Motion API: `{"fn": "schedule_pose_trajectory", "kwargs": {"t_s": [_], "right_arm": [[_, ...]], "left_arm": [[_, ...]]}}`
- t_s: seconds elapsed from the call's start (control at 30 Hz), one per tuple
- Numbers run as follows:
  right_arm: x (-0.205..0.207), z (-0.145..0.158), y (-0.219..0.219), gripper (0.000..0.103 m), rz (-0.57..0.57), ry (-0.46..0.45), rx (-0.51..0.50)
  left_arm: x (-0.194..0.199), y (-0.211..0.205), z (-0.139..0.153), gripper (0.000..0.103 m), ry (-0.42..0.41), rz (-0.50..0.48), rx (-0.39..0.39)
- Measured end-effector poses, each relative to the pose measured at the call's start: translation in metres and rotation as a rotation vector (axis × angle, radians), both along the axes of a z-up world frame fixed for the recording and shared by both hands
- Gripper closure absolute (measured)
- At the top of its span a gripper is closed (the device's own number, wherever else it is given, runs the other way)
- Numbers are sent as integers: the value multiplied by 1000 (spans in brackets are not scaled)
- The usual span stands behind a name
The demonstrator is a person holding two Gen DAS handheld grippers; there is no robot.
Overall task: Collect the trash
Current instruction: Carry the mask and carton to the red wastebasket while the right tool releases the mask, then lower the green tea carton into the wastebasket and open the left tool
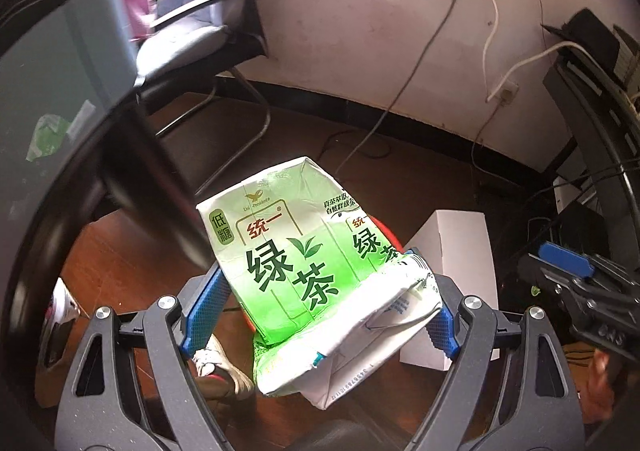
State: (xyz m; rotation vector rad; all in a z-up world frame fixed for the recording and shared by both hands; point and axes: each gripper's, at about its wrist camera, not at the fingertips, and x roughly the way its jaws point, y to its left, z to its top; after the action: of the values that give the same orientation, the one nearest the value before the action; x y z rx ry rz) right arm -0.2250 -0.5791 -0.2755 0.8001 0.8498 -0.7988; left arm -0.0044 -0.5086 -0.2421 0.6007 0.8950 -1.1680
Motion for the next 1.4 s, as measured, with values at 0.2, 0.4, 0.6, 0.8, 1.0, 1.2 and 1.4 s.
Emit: {"fn": "schedule_pose_trajectory", "kwargs": {"t_s": [0.2,0.4,0.6,0.8,1.0,1.2,1.4], "right_arm": [[-2,-12,-2,48,-16,18,23],[8,-18,2,48,1,32,33],[15,-19,1,48,6,46,38],[19,-23,0,48,17,57,48],[22,-25,10,48,37,66,81],[28,-20,34,42,85,59,99],[30,-17,46,41,102,56,91]], "left_arm": [[-14,-4,-25,21,-33,-28,42],[-15,-5,-31,21,-36,-23,49],[-14,-7,-33,21,-25,-28,45],[-12,-9,-37,21,-16,-23,53],[-4,-12,-43,21,8,-2,76],[4,-6,-38,21,33,22,61],[8,-1,-32,21,43,24,42]]}}
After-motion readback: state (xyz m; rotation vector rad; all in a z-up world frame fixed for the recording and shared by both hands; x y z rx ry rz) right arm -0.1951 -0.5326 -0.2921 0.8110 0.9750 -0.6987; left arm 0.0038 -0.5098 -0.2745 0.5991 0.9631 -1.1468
